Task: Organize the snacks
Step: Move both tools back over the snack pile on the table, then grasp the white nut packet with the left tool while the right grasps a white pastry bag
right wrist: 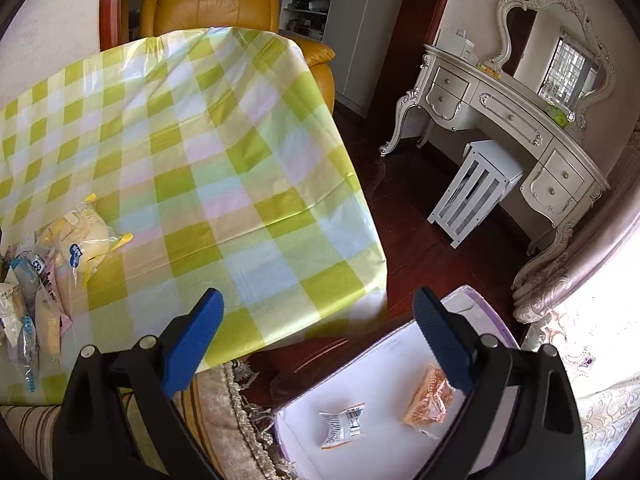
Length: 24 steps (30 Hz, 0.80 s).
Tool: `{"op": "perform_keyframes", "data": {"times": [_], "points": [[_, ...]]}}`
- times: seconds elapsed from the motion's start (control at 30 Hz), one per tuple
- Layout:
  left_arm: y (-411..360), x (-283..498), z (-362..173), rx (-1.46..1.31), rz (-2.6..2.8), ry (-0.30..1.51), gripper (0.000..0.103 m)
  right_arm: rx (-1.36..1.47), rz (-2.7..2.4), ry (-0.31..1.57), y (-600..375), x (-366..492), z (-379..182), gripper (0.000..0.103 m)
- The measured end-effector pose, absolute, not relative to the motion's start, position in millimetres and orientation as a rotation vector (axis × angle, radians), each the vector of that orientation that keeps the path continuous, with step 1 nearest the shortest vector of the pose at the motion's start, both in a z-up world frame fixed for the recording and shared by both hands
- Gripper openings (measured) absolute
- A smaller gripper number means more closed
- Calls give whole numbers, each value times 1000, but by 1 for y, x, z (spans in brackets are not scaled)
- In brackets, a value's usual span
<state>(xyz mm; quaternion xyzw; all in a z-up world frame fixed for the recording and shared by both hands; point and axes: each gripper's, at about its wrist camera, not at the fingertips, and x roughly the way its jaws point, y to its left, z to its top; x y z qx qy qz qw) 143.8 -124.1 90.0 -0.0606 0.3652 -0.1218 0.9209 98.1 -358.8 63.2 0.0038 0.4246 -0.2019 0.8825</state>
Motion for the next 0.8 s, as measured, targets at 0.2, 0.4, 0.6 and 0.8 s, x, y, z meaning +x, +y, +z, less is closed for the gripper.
{"op": "perform_keyframes", "data": {"times": [0.2,0.4,0.6,0.8], "points": [[-79,138,87,-183,-192,733,84,31,-273,892,-323,109,59,96],[-16,136,68,-278,-119,769,79,28,-177,916,-293,114,52,96],[35,131,43,-344,-30,823,76,30,-89,939,-269,119,44,96],[61,129,27,-375,24,862,75,34,-23,967,-249,128,38,96]]}}
